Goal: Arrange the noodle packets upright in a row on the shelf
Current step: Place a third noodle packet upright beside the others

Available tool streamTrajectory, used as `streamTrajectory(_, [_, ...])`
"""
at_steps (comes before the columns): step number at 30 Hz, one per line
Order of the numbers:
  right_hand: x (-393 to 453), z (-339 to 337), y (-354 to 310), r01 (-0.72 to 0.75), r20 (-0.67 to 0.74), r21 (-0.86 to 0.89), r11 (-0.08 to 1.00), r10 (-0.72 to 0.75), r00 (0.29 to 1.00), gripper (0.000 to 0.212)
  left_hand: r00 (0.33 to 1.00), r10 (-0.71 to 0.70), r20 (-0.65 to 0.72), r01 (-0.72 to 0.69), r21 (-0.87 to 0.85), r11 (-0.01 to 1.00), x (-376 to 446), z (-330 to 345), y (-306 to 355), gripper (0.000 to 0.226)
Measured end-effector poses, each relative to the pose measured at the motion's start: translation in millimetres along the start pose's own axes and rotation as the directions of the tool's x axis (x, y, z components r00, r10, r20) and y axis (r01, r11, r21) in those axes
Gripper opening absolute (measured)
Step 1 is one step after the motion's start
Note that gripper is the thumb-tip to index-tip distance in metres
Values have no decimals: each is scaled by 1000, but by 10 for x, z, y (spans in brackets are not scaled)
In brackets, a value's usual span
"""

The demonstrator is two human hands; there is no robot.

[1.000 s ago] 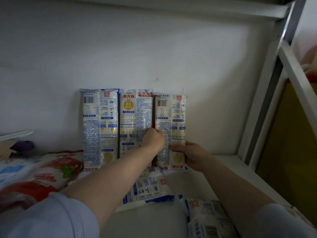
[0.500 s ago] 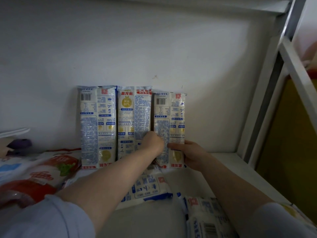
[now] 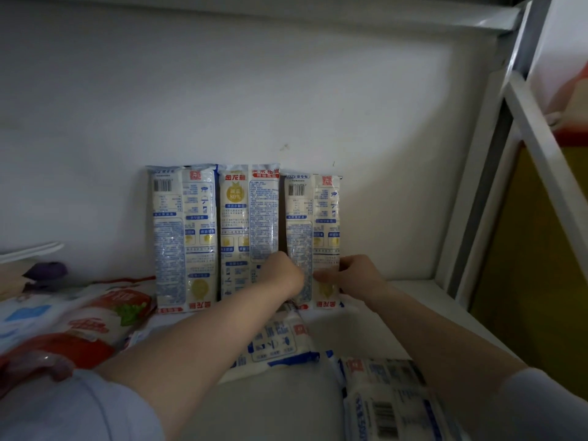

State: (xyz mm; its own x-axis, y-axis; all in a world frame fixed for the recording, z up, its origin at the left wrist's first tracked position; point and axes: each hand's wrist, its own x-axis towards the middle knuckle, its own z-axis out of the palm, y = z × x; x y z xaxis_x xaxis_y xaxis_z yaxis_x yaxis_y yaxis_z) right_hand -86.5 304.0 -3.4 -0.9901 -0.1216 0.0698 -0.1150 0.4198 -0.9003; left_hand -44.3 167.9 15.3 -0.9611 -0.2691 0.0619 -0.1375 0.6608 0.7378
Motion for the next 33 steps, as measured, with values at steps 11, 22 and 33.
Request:
streamTrajectory(11, [-247, -165, -62, -57, 39, -305, 950, 72, 997, 51, 989, 86, 117, -100, 123, 987, -267, -243, -217, 26])
streamTrajectory(22, [-34, 150, 82, -121, 74, 208, 971, 107, 991, 46, 996, 70, 63, -83, 225, 971, -84, -24, -193, 10])
streamTrajectory(33, [175, 218, 119, -196, 168, 440, 876, 133, 977, 44, 961, 216, -173, -132, 397, 908, -84, 25, -144, 33])
